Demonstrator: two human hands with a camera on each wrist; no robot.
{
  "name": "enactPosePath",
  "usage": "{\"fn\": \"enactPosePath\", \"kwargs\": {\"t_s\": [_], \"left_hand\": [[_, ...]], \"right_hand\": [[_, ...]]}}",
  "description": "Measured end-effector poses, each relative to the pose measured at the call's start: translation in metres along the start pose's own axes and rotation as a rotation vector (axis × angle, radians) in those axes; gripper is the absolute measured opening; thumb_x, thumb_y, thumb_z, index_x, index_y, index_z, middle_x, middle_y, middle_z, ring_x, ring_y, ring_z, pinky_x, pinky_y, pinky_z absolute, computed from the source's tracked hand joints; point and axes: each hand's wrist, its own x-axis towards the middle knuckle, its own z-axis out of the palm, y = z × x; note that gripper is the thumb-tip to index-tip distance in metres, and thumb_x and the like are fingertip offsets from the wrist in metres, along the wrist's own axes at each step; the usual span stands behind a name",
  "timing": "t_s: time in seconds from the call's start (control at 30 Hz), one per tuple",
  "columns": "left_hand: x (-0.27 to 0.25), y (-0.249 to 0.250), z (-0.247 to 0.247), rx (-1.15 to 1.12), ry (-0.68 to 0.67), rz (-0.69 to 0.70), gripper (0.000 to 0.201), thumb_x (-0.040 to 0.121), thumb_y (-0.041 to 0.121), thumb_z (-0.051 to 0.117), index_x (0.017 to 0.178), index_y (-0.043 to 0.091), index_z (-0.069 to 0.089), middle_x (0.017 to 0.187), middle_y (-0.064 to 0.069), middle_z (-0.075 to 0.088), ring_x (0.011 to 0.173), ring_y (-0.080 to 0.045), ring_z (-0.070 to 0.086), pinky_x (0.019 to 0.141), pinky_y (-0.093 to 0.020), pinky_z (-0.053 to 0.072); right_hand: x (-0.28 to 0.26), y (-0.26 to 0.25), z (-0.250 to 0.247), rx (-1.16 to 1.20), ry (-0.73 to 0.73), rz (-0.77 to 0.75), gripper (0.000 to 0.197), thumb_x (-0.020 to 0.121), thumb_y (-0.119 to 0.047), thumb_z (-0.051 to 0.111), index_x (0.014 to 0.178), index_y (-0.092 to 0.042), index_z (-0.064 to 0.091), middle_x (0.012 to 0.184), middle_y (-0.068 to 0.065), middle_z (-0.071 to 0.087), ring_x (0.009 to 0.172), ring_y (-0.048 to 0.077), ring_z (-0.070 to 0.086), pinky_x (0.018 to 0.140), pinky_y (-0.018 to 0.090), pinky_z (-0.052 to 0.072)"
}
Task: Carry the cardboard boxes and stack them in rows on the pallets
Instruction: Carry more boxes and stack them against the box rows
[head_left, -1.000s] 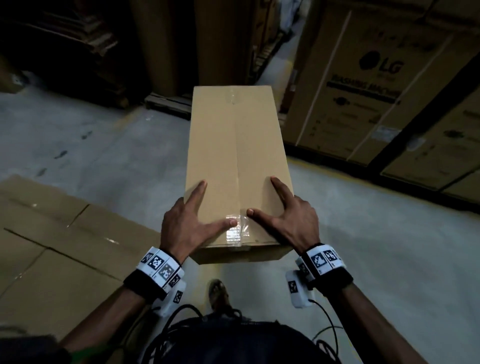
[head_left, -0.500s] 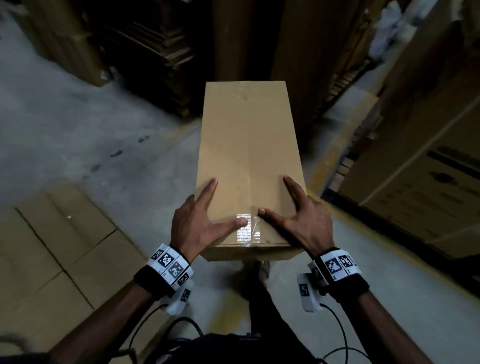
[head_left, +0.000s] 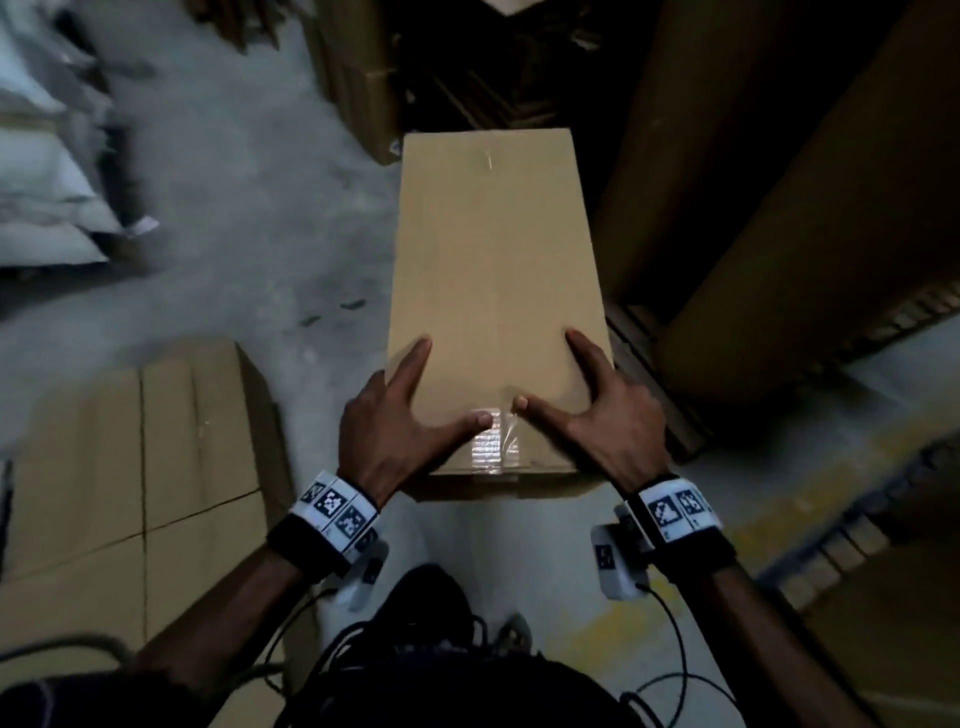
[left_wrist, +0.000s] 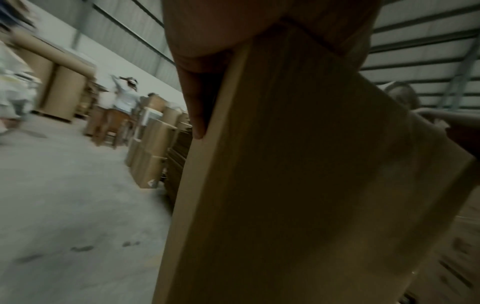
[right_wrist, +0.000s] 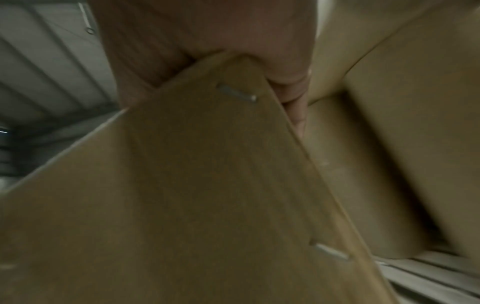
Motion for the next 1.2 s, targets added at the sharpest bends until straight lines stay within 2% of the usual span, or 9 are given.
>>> {"fn": "enactPosePath", "kwargs": {"t_s": [0.17, 0.3, 0.4, 0.57, 0.67, 0.83, 0.97, 1.2], "left_hand": [[0.089, -0.005, 0.0, -0.049, 0.113, -0.133, 0.117, 0.055, 0.103, 0.055, 0.155, 0.057, 0.016, 0.141, -0.009, 0.058, 0.128, -0.031, 0.056, 0.106, -0.047, 0.049], [0.177, -0.029, 0.001, -0.068, 0.149, -0.238, 0.12, 0.05, 0.107, 0.05, 0.154, 0.06, 0.011, 0.141, -0.012, 0.055, 0.127, -0.035, 0.056, 0.103, -0.051, 0.051], [0.25, -0.052, -0.009, -0.07, 0.155, -0.295, 0.117, 0.053, 0.105, 0.051, 0.153, 0.061, 0.01, 0.139, -0.016, 0.055, 0.128, -0.038, 0.054, 0.105, -0.05, 0.048], [0.368, -0.081, -0.057, -0.046, 0.204, -0.357, 0.111, 0.056, 0.102, 0.053, 0.152, 0.064, 0.012, 0.145, -0.017, 0.051, 0.136, -0.039, 0.046, 0.112, -0.044, 0.039], [0.424, -0.1, -0.079, -0.031, 0.254, -0.385, 0.113, 0.051, 0.107, 0.045, 0.152, 0.064, 0.017, 0.139, -0.015, 0.056, 0.128, -0.038, 0.054, 0.109, -0.044, 0.045], [0.504, -0.142, -0.117, -0.018, 0.321, -0.485, 0.113, 0.049, 0.109, 0.043, 0.15, 0.065, 0.017, 0.134, -0.014, 0.058, 0.122, -0.037, 0.059, 0.106, -0.047, 0.049], [0.563, -0.18, -0.146, -0.038, 0.386, -0.573, 0.112, 0.053, 0.104, 0.052, 0.152, 0.061, 0.021, 0.133, -0.013, 0.059, 0.124, -0.035, 0.058, 0.108, -0.044, 0.048], [0.685, -0.261, -0.206, -0.015, 0.507, -0.732, 0.11, 0.061, 0.1, 0.056, 0.155, 0.054, 0.021, 0.138, -0.014, 0.057, 0.127, -0.036, 0.056, 0.109, -0.048, 0.046]], "right_hand": [[0.125, -0.023, 0.021, 0.016, -0.068, -0.135, 0.108, 0.062, -0.098, 0.056, 0.154, -0.055, 0.022, 0.129, 0.003, 0.068, 0.118, 0.028, 0.063, 0.1, 0.04, 0.051], [0.234, -0.055, 0.057, -0.025, -0.14, -0.209, 0.107, 0.063, -0.098, 0.057, 0.154, -0.057, 0.02, 0.13, 0.004, 0.066, 0.12, 0.03, 0.062, 0.101, 0.04, 0.047], [0.313, -0.091, 0.091, -0.038, -0.164, -0.264, 0.109, 0.061, -0.098, 0.058, 0.154, -0.056, 0.022, 0.126, 0.004, 0.068, 0.117, 0.03, 0.063, 0.1, 0.04, 0.051], [0.439, -0.169, 0.124, -0.023, -0.204, -0.332, 0.108, 0.059, -0.097, 0.06, 0.152, -0.055, 0.026, 0.127, 0.005, 0.069, 0.117, 0.031, 0.064, 0.1, 0.041, 0.052], [0.5, -0.208, 0.14, -0.013, -0.233, -0.379, 0.106, 0.06, -0.098, 0.058, 0.152, -0.057, 0.025, 0.131, 0.004, 0.067, 0.118, 0.033, 0.063, 0.1, 0.042, 0.053], [0.589, -0.282, 0.182, -0.009, -0.279, -0.474, 0.109, 0.059, -0.099, 0.057, 0.153, -0.055, 0.025, 0.134, 0.001, 0.066, 0.12, 0.03, 0.063, 0.102, 0.042, 0.052], [0.66, -0.35, 0.227, -0.022, -0.35, -0.567, 0.108, 0.059, -0.1, 0.055, 0.152, -0.055, 0.025, 0.13, 0.0, 0.068, 0.119, 0.028, 0.064, 0.101, 0.042, 0.052], [0.789, -0.484, 0.323, 0.001, -0.469, -0.762, 0.112, 0.058, -0.104, 0.048, 0.154, -0.053, 0.023, 0.12, 0.003, 0.07, 0.111, 0.028, 0.066, 0.095, 0.039, 0.053]]}}
